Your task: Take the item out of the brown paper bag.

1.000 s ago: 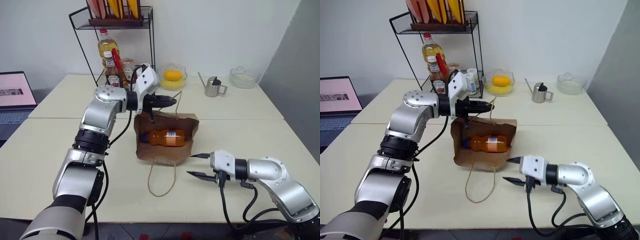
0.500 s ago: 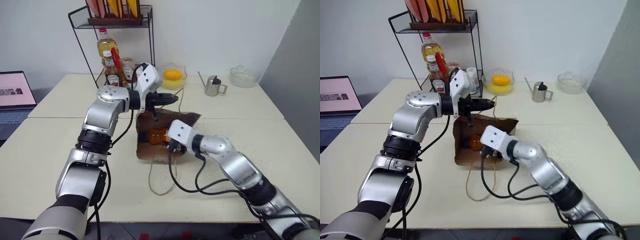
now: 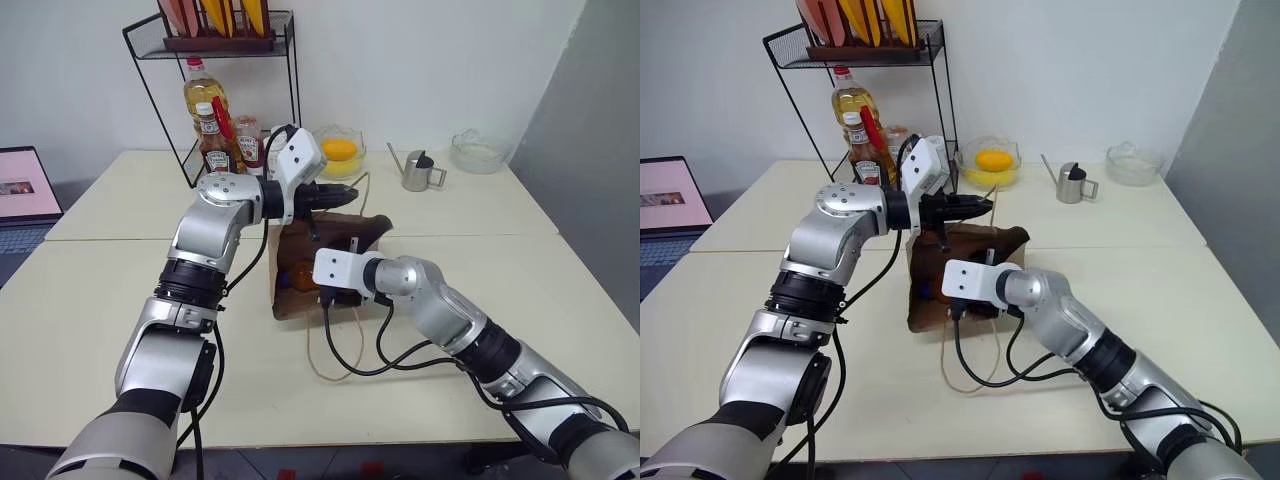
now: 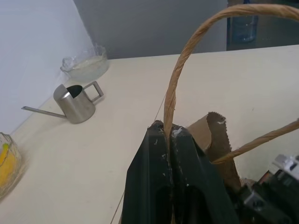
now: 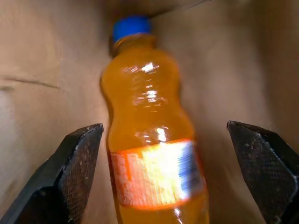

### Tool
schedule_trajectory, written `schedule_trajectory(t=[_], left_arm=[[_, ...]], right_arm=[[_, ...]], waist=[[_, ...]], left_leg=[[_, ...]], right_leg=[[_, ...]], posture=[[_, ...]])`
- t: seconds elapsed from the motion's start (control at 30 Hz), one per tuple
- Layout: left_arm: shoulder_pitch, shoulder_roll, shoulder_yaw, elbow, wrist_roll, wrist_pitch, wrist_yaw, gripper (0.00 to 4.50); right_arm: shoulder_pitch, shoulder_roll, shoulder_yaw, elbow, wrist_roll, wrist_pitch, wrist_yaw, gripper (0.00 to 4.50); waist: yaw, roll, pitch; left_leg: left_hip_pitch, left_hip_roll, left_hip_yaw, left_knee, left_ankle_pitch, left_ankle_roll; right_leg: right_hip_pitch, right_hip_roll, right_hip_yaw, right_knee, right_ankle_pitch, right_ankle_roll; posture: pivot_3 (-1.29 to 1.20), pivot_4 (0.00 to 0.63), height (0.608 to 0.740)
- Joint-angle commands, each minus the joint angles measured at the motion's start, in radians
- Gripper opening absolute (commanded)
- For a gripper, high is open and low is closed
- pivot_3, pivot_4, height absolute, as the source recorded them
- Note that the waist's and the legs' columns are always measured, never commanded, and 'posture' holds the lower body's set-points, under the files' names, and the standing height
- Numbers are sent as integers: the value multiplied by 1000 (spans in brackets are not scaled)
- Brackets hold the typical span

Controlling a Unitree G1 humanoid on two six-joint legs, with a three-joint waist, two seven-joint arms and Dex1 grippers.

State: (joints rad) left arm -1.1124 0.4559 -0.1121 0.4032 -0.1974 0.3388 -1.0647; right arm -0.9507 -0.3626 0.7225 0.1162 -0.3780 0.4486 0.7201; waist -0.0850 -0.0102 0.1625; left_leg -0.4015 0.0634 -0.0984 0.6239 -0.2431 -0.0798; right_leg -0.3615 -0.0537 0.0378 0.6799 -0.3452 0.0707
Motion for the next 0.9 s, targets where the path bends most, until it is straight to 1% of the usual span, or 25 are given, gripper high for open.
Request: schedule_trajectory(t=[0.03,0.2,0.3,0.37,0.4,0.43,0.5,0.53,0.67,0.73,0.77,0.8,0.87,0.9], left_arm=[[-22,-1,25,-22,-12,-18,9,0],[-12,-3,24,-38,-13,-16,17,0],[-8,-2,24,-45,-10,-17,23,0],[-4,2,26,-48,-11,-18,24,0],[-2,3,27,-49,-11,-18,25,0],[0,5,27,-50,-10,-19,26,0],[6,7,27,-51,-7,-23,28,0],[8,8,26,-49,-5,-26,30,0],[15,16,23,-40,5,-43,37,0],[20,24,16,-22,20,-65,43,0],[21,27,14,-10,28,-79,47,0],[23,29,12,1,35,-91,49,0],[24,31,12,17,42,-109,48,0],[22,29,8,37,53,-129,53,0]], right_arm=[[-28,2,35,100,-67,-51,36,4464],[-68,16,90,258,-177,-151,29,4464],[-60,27,73,301,-196,-185,-4,4464],[-49,25,47,292,-198,-208,-26,4464],[-44,23,37,286,-197,-218,-32,4103],[-37,18,24,274,-194,-227,-41,3898],[-20,3,-16,235,-196,-244,-80,3271],[-4,-13,-40,193,-197,-246,-89,3205],[71,-57,-132,19,-174,-258,-89,3205],[145,-45,-229,-111,-80,-262,-91,3205],[182,-40,-273,-174,-18,-314,-95,3205],[218,-26,-314,-229,36,-324,-90,3205],[259,-5,-365,-287,90,-332,-96,3205],[289,-6,-406,-330,129,-386,-113,3205]], waist=[[0,0,0],[-1,0,0],[-1,0,0],[-1,0,0],[-1,0,0],[0,0,0],[1,0,0],[2,0,0],[4,0,0],[1,0,0],[0,0,0],[-2,0,0],[-5,0,0],[-6,0,0]], left_leg=[[0,0,0,0,0,0],[0,0,0,1,0,0],[1,0,-1,1,0,0],[1,0,-1,1,0,0],[2,0,-1,1,0,0],[2,0,-1,1,0,0],[1,0,-1,1,0,0],[1,0,-1,1,0,0],[0,0,-1,2,0,0],[-1,0,0,1,0,0],[-1,0,0,1,0,0],[-1,0,0,1,0,0],[-1,0,0,1,0,0],[-1,0,0,1,0,0]], right_leg=[[0,0,0,0,0,0],[0,0,0,0,0,0],[0,0,0,0,0,0],[0,0,0,0,0,0],[0,0,0,1,0,0],[0,0,0,1,0,0],[0,0,0,1,0,0],[0,0,0,1,0,0],[0,0,0,1,0,0],[0,0,0,1,0,0],[0,0,0,1,0,0],[0,0,0,1,0,0],[0,0,0,1,0,0],[0,0,0,1,0,0]], posture=[[0,150,740],[0,150,740],[0,150,740],[0,150,740],[0,150,740],[0,150,740],[0,150,740],[0,150,740],[0,150,740],[0,150,740],[0,150,740],[0,150,740],[0,150,740],[0,150,740]])
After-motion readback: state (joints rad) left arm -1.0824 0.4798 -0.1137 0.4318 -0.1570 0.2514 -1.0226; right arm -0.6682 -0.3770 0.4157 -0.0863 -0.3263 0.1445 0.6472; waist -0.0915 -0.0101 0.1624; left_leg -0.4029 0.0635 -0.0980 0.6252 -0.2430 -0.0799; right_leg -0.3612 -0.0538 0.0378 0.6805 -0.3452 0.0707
